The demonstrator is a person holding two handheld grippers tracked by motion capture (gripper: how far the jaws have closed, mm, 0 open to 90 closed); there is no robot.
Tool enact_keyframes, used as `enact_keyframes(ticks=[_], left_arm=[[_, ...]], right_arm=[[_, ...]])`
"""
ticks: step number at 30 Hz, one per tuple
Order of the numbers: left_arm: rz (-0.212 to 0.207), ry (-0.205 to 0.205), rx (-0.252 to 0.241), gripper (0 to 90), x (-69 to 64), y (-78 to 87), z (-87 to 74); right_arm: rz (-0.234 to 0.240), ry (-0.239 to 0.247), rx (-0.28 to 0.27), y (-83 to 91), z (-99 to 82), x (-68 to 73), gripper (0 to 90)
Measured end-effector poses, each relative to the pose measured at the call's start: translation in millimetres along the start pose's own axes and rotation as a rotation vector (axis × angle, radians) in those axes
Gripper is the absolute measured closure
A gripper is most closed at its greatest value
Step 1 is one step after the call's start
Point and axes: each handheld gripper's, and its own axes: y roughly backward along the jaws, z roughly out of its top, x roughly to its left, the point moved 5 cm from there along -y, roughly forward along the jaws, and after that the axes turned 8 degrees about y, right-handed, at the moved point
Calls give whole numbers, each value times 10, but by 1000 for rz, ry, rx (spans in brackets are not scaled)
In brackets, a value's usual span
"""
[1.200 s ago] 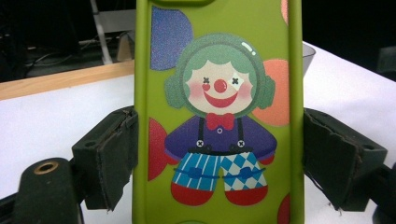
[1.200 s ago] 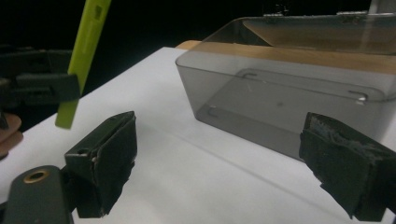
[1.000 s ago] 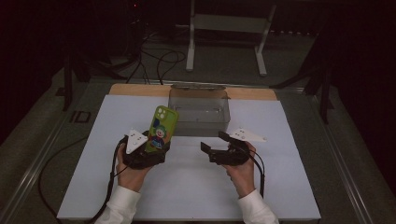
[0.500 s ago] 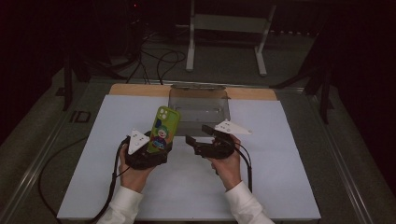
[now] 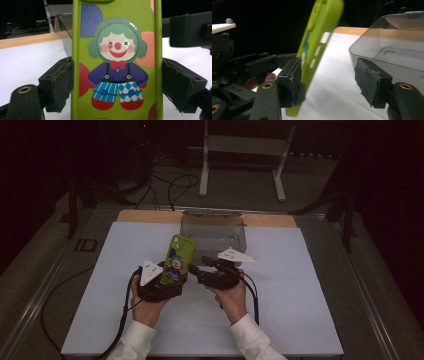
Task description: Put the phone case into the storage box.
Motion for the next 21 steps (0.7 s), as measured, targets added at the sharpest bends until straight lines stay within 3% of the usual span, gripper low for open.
enact_keyframes(ticks=[8, 21], left_arm=[[-15, 19, -14, 166, -26, -5, -6], [-34, 40, -24, 166, -77, -30, -44]], right_arm=[[17, -17, 38, -156, -26, 96, 466], [91, -100, 41, -235, -16, 110, 729]])
